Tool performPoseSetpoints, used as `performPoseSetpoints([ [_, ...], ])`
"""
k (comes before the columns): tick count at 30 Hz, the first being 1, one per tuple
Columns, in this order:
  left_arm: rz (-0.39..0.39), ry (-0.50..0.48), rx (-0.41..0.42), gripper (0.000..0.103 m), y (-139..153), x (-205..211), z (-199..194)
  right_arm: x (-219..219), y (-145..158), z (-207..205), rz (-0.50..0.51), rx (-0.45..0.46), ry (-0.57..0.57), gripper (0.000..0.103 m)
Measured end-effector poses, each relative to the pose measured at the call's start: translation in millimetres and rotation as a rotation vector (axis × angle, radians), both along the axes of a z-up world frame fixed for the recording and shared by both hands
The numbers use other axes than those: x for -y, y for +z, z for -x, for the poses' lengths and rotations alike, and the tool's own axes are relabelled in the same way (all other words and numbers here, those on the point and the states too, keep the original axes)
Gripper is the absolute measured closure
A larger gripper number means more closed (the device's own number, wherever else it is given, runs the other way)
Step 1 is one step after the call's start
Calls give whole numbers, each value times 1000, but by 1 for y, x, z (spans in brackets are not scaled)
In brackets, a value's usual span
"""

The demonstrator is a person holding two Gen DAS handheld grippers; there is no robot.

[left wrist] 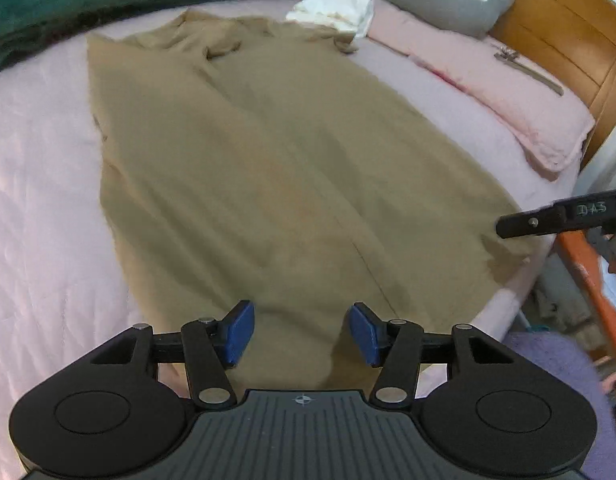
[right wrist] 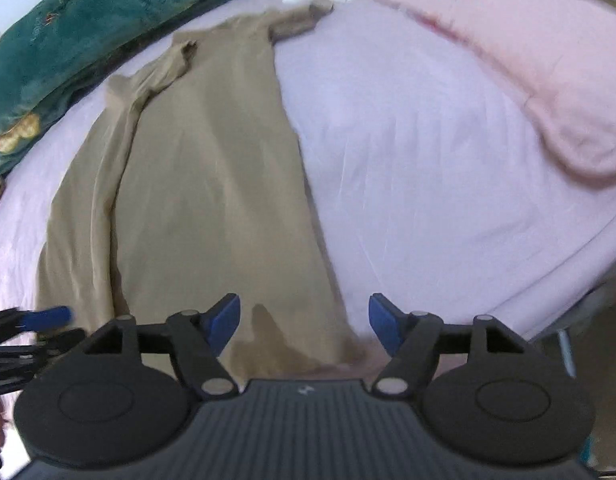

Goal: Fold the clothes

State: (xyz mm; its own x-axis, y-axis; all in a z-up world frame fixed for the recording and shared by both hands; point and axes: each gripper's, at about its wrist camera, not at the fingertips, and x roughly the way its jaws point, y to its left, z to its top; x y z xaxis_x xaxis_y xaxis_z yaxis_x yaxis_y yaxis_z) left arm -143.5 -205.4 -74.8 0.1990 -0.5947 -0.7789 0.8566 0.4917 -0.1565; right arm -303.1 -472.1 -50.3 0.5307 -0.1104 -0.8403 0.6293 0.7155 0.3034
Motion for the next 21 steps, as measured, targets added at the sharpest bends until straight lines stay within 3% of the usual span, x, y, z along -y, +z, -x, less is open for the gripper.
performPoseSetpoints([
  [5,63,45,-15,47,14,-7,1,-7,-7,6,34,61,66,23],
  [7,113,77,-49,45,19,-15,-4,-10,-10,8,48,84,93,27],
  [8,129,98,-62,44,19,-18,-7,-12,-9,7,66,66,108,35],
  [10,133,126,-79,43,14,-22,-11,-10,-7,6,75,36,110,63],
  [11,128,137,-87,43,10,-24,-13,-6,-6,5,46,24,95,90],
  [12,126,149,-99,43,7,-25,-16,-2,-4,-2,4,17,70,98],
  [15,158,177,-134,43,3,-34,-24,-1,-3,-5,-50,21,28,99],
  [18,179,192,-118,43,4,-40,-29,-7,8,-16,-67,60,21,99],
  [21,220,213,-131,43,7,-51,-36,-32,37,-43,9,93,109,99],
])
